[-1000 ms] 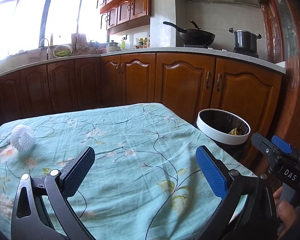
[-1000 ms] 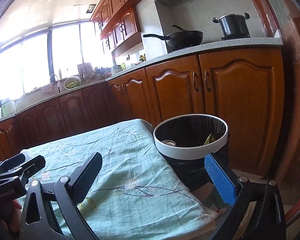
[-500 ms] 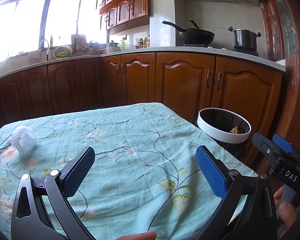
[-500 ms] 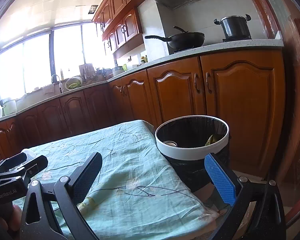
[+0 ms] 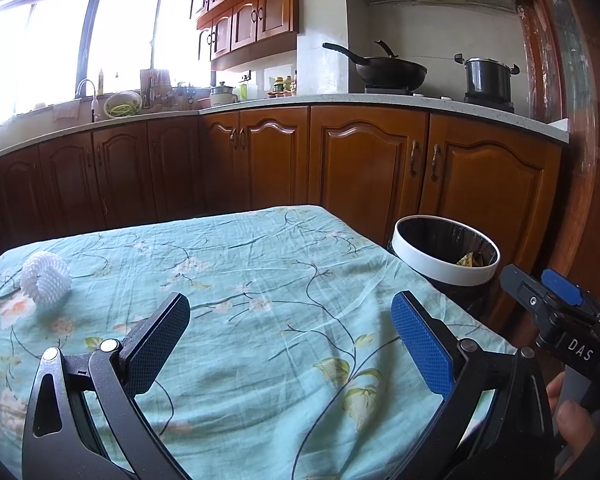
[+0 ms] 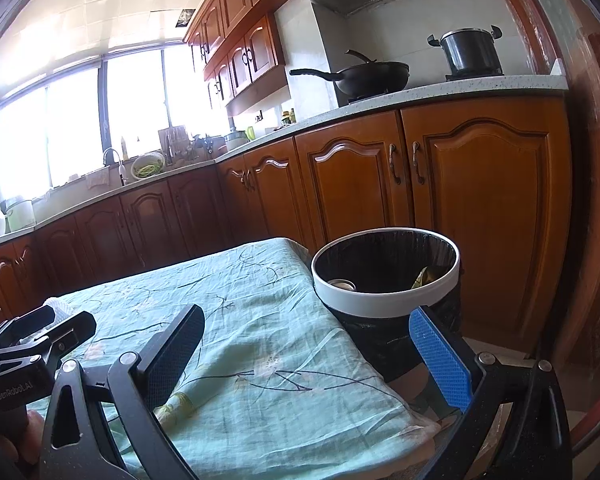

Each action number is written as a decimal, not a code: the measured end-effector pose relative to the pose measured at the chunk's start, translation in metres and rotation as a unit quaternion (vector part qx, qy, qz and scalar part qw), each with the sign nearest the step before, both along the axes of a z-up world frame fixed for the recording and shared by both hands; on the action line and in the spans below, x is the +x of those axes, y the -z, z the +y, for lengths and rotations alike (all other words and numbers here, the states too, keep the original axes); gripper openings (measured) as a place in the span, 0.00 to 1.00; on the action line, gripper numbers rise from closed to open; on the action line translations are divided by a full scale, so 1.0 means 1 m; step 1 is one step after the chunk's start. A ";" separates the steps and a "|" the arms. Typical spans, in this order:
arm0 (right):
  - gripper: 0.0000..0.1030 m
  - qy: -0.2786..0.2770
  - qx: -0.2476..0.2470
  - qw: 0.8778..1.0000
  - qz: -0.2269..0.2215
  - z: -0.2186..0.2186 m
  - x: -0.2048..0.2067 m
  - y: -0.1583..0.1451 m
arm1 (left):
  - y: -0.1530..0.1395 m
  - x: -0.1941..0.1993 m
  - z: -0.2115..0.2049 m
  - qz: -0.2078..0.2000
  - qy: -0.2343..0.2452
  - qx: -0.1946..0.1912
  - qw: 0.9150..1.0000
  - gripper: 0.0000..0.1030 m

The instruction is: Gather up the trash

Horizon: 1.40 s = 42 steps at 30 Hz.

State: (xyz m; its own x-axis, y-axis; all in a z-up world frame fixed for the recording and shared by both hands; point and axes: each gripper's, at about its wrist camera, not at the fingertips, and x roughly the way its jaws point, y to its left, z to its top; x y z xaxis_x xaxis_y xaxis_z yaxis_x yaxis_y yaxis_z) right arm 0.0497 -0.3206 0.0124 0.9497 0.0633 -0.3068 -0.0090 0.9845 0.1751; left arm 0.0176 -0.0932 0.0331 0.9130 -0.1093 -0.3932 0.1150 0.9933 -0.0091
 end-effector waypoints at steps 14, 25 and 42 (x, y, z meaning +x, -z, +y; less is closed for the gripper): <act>1.00 0.001 0.002 1.000 0.001 0.000 -0.001 0.001 | -0.001 -0.002 -0.006 -0.001 0.004 0.006 1.000 1.00; 1.00 -0.002 0.003 1.000 0.001 0.002 -0.002 0.001 | 0.000 -0.002 -0.007 -0.001 0.005 0.007 1.000 1.00; 1.00 -0.005 0.004 1.000 0.003 0.004 -0.001 0.000 | -0.001 -0.002 -0.007 -0.001 0.006 0.007 1.000 1.00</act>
